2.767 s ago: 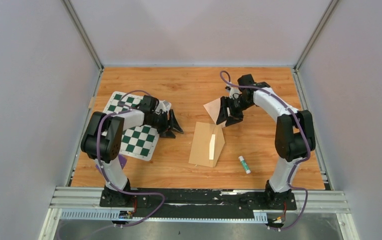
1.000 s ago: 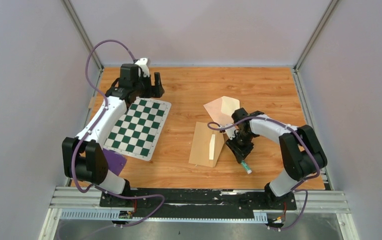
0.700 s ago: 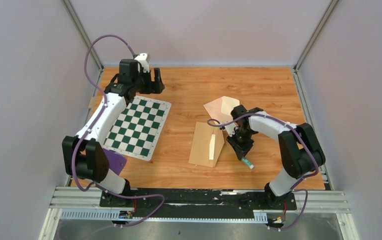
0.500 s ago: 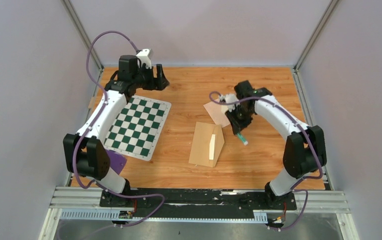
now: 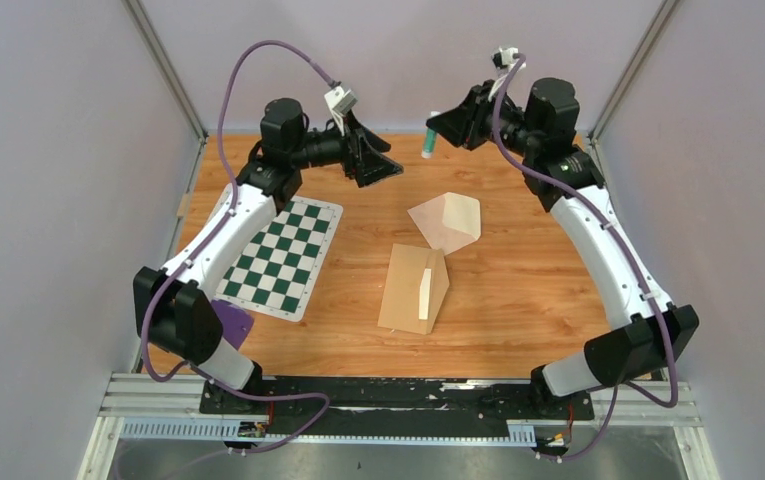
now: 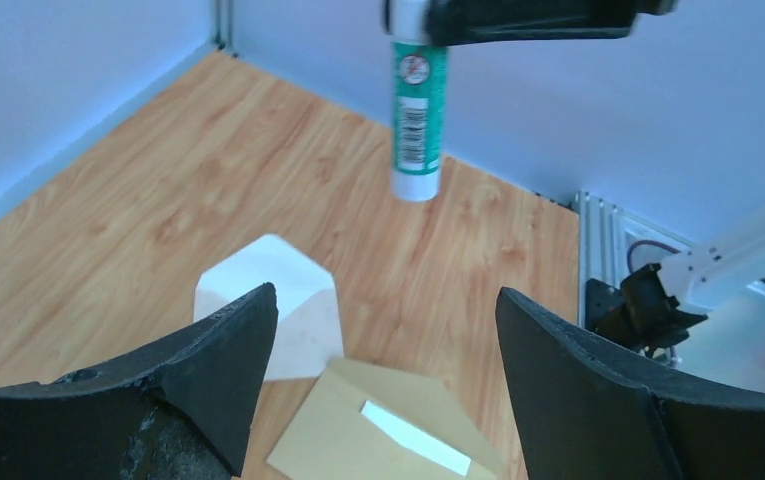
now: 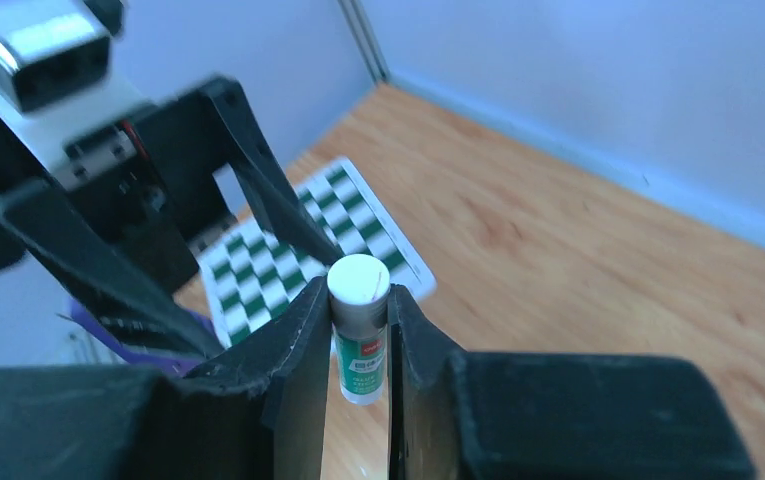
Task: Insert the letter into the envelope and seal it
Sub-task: Open the solid glue cap from the solid glue.
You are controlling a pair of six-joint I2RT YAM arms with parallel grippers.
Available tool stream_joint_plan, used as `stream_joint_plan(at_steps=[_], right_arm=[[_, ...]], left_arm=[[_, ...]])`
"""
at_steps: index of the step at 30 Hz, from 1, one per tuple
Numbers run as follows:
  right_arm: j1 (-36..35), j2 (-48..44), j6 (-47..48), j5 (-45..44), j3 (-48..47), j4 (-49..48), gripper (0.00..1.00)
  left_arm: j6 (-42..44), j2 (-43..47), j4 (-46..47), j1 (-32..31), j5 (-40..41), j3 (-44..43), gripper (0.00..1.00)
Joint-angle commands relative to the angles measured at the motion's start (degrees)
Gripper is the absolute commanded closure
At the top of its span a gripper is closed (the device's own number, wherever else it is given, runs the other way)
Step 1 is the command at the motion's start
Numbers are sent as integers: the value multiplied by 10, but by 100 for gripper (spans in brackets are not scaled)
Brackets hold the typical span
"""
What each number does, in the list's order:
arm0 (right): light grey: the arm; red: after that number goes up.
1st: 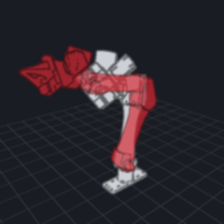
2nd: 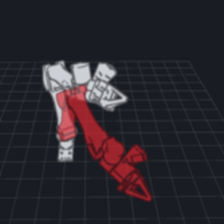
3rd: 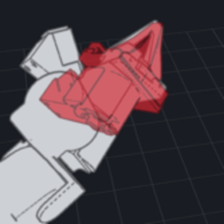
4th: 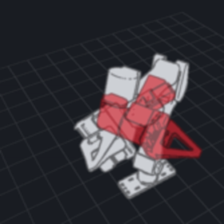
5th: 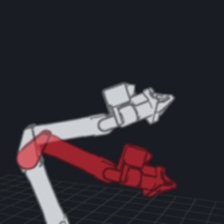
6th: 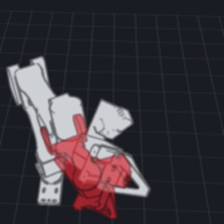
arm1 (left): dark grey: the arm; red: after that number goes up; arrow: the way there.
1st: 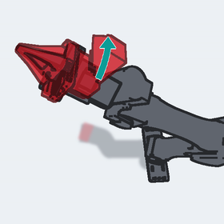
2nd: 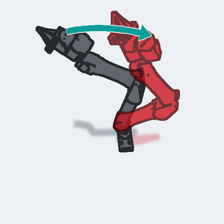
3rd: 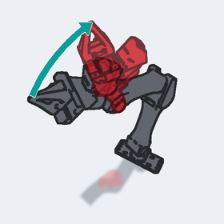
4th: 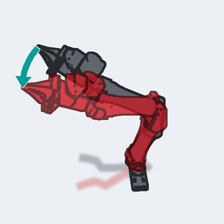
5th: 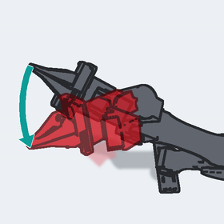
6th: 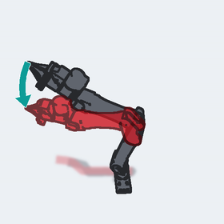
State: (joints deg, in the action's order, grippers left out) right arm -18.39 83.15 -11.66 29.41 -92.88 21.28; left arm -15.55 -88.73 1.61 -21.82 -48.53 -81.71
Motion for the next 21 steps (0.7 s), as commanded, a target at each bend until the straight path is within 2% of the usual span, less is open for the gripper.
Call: stream_joint_plan(at_steps=[1, 5, 13, 21], right_arm=[[1, 34, -180, 95, -13, -247, 100], [-2, 50, -231, 141, 3, -315, 100], [-16, 59, -230, 178, 9, -341, 100], [-29, 55, -199, 221, 33, -373, 100]], left_arm=[[-27, -2, 68, 3, -111, -61, 12], [-42, -21, 66, 2, -136, -91, 15], [-73, -44, 81, 1, -135, -116, 20], [-118, -73, 124, 1, -166, -141, 36]])
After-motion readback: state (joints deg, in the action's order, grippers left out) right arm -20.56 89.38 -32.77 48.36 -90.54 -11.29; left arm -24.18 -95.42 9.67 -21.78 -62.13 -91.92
